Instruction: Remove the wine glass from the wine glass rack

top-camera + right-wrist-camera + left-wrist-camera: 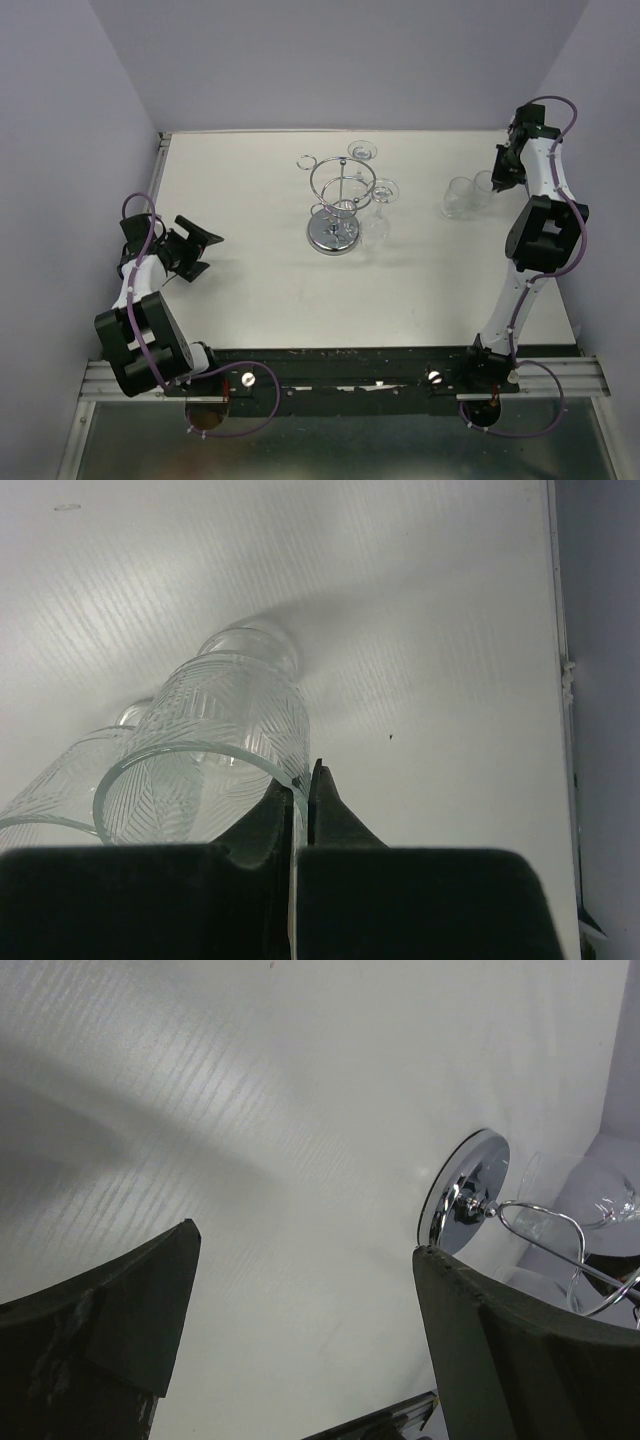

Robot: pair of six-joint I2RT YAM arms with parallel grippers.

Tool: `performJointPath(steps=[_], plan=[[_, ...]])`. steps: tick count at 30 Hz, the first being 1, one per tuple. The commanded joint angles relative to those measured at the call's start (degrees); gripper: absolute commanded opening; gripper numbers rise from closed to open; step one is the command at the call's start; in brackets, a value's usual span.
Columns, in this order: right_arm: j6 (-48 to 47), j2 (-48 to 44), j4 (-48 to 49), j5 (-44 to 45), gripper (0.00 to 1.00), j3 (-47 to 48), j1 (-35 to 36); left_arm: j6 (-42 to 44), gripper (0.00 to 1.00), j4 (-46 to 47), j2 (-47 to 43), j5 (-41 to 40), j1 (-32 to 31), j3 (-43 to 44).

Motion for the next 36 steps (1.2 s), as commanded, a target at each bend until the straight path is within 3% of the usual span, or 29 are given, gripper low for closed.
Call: performJointPath(steps=[1,12,13,16,19,26,31,33,36], plan=[[-0.7,-0.3,-0.3,1.1,0.01,-0.1,-0.5,0.3,0.99,0.0,-0.8,-1.0,0.6,-0.4],[-2.1,1.9,-0.1,0.9,0.01,1.1,-0.6,0.2,0.99,0.2,-2.2,-1.4,0.7,-0.8],[-2.2,1.9,-0.1,1.2,0.03,1.1,-0.6,0.2,0.99,0.2,-2.3,-1.4,0.7,-0.8],[-2.3,2.1,-0.2,1.4,0.24,1.5,-0.8,0.2,0.99,0.3,-2.5,-1.4,0.7,-0.9],[-2.0,2.2,-0.1,1.3,0.36,2.2,-0.6,0.2,0.99,0.2,-2.7,-1.4,0.8,-0.9],[-2.0,0.8,0.0,1.6,0.53,5.2,-0.7,0.3,0.99,0.8,-2.0,-0.5,0.7,-0.7],[-1.9,-3.8,-0.2,0.3,0.58,4.5,-0.9,-0.1,0.99,2.8,-1.6,0.3,0.6,-1.0],[-2.4,-6.7,-0.3,-3.3,0.61,4.1,-0.9,0.3,0.99,3.6,-1.2,0.5,0.2,-1.2],[-7.5,-11.2,0.8,-17.2,0.80,3.6,-0.9,1.0,0.99,4.3,-0.6,0.9,-0.7,-0.9]])
